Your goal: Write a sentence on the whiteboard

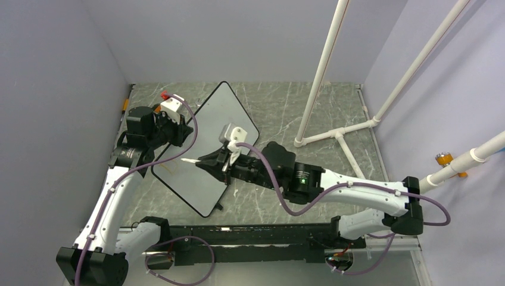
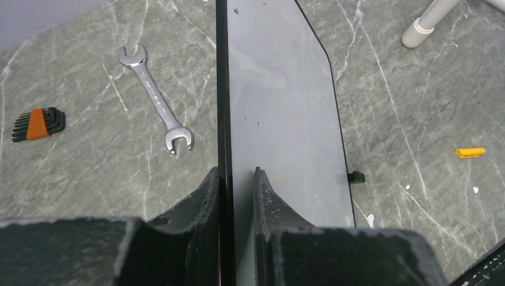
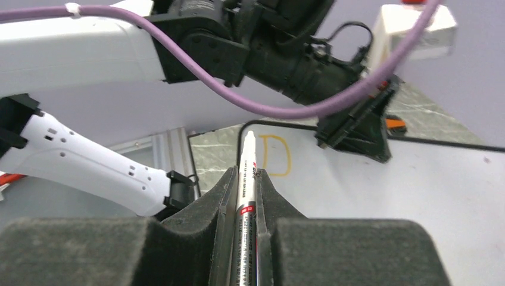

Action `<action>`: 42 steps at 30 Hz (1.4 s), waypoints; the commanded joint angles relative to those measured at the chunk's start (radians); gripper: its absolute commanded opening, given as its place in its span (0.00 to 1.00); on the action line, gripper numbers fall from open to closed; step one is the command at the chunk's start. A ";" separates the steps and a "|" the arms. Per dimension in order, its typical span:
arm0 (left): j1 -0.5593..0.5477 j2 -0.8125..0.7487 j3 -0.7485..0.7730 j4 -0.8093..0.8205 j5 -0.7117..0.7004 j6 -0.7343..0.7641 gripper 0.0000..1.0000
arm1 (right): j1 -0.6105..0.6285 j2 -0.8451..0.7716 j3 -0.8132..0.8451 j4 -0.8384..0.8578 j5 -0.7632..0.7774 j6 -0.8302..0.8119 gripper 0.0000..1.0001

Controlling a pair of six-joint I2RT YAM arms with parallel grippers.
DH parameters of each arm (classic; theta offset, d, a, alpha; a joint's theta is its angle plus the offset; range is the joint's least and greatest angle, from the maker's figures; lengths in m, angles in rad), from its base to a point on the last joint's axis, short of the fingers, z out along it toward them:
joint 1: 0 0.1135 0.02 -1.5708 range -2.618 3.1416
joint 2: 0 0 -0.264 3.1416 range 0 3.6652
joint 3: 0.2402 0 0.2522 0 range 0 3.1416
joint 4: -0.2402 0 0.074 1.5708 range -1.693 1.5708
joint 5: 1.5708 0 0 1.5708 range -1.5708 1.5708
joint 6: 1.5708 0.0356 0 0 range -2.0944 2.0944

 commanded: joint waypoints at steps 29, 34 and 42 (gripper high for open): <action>-0.024 0.014 -0.043 -0.200 0.000 0.048 0.00 | -0.137 0.145 -0.122 0.165 -0.104 0.000 0.00; -0.024 0.003 -0.046 -0.199 0.008 0.051 0.00 | -0.136 0.184 -0.075 0.174 -0.130 0.001 0.00; -0.024 0.005 -0.041 -0.202 0.004 0.052 0.00 | -0.136 0.237 -0.014 0.189 -0.156 0.009 0.00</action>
